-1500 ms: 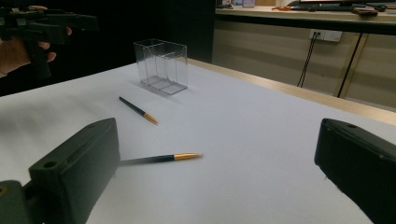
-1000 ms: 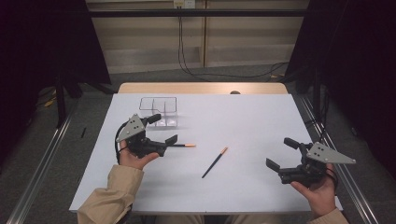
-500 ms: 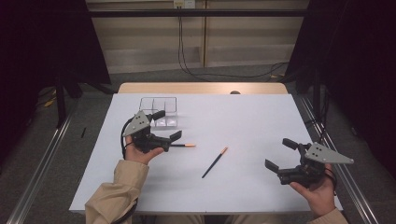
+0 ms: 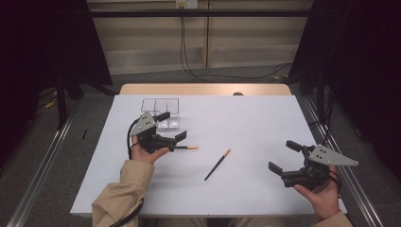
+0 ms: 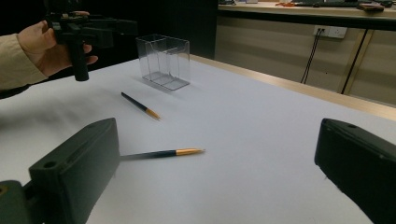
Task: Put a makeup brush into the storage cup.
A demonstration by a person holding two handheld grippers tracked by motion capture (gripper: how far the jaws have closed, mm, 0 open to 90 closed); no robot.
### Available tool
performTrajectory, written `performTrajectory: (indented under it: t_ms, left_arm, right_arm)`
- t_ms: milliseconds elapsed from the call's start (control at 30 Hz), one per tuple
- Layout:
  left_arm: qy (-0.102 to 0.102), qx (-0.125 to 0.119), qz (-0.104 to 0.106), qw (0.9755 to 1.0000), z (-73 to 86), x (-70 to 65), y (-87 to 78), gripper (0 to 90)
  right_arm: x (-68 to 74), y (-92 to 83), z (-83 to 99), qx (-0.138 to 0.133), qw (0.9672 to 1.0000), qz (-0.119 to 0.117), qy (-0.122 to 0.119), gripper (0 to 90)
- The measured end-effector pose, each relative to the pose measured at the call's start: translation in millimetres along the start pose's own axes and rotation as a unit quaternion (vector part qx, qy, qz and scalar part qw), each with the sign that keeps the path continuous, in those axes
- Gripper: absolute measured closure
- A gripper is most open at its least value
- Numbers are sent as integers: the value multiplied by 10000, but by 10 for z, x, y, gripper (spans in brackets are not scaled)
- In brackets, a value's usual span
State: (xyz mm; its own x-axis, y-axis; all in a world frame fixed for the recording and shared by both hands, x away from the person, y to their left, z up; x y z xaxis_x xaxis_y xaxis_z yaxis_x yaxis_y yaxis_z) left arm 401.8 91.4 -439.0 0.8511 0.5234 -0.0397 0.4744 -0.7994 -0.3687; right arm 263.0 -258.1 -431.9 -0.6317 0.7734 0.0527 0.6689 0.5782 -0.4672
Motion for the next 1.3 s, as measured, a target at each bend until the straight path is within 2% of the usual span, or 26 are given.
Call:
performTrajectory:
  t_ms: [133, 533, 833, 1300]
  left_arm:
    - [-14, -29, 3, 10000, -17, 9, 38, 10]
    - [36, 157, -38, 9999, -39, 43, 155, 10]
    - [105, 256, 3, 9996, -43, 40, 185, 10]
    - [111, 503, 41, 9987, -35, 72, 179, 11]
  right_arm:
    - [-3, -4, -1, 1, 10000, 6, -4, 0]
    - [-12, -13, 7, 19, 10000, 18, 4, 0]
    - [-28, -27, 5, -29, 10000, 29, 34, 0]
    - [1, -5, 15, 55, 10000, -3, -16, 0]
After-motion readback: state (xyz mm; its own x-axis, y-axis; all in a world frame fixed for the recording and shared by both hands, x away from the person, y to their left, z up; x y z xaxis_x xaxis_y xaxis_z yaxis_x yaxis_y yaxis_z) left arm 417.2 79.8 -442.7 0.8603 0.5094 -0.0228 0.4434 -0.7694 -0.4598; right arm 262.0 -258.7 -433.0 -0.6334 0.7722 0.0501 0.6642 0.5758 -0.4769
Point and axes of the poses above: each handheld gripper's, and its own axes: y roughly forward along the jaws, z roughly out of its underside, x roughly to its left, the point moved 7 cm from there along y, roughly forward along the jaws, and after that the axes turned 14 degrees about x, right-handed, at the moved point
